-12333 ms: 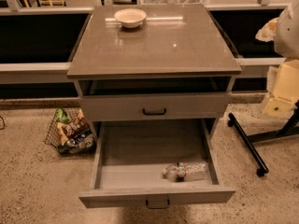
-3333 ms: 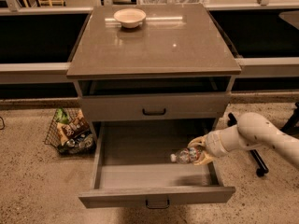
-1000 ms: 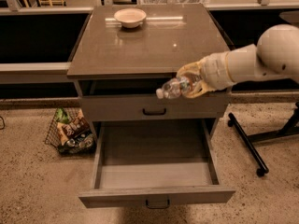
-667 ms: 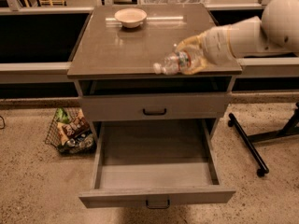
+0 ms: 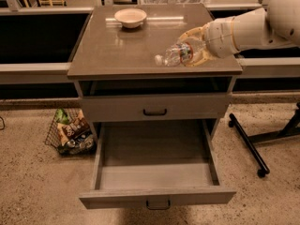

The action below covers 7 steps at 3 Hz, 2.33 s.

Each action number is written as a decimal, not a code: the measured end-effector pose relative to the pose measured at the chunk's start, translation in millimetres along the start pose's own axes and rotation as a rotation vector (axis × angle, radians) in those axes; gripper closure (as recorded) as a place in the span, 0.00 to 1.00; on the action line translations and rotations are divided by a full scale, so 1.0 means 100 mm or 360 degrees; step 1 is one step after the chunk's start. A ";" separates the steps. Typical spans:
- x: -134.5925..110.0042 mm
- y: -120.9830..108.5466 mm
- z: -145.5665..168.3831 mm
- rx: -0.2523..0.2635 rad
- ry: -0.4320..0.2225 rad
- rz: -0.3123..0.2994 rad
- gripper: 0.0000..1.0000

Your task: Pick water bottle from middle drawer and place on counter

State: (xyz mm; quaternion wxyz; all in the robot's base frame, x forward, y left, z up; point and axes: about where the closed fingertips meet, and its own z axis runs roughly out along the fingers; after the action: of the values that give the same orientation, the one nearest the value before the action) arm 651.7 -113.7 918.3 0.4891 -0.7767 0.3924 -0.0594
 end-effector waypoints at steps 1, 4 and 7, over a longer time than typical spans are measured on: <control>0.13 -0.23 0.05 0.0124 0.0047 0.0058 1.00; 0.94 -0.54 0.34 0.0480 0.0034 0.0864 1.00; 1.16 -0.57 0.59 0.0381 0.0072 0.0959 1.00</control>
Offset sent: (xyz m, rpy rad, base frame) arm 0.1019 -0.0234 0.0508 0.3143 0.0215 -0.3386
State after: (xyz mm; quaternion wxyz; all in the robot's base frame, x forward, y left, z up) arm 791.3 -137.1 900.1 0.5638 -0.5610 0.6057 0.0250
